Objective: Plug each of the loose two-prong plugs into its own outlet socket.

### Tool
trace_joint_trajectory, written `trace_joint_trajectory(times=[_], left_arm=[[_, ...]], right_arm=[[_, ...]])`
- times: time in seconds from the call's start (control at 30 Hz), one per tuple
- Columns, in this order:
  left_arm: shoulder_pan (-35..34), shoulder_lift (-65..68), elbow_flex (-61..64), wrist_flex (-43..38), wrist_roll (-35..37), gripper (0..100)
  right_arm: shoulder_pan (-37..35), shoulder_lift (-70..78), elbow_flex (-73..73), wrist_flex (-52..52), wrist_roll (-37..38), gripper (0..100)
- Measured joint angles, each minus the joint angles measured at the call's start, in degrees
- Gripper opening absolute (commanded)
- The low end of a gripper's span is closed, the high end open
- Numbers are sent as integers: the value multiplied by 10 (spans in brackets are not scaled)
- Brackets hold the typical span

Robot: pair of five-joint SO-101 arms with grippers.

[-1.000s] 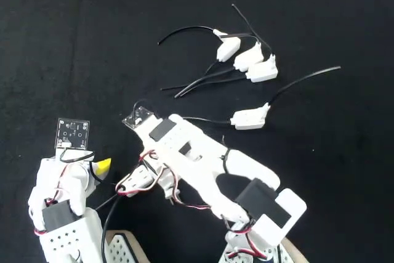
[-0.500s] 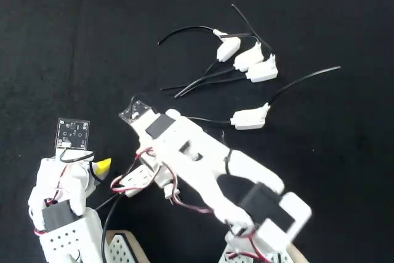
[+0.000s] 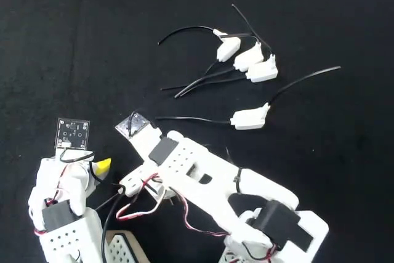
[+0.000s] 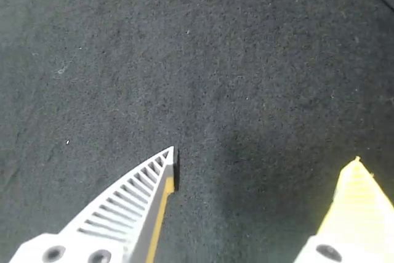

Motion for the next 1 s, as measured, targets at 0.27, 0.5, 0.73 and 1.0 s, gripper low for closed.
trace_joint_trajectory(times=[0.27,0.5,0.73,1.0], left_arm=[[0,0,0,0,0,396],[0,0,0,0,0,396],[0,0,0,0,0,396],[0,0,0,0,0,396]], right_arm=[[-1,68,7,-59,-8,134],[-1,77,4,-64,-9,75],[0,88,-19,-15,-9,154],[8,75,-44,27,-9,168]])
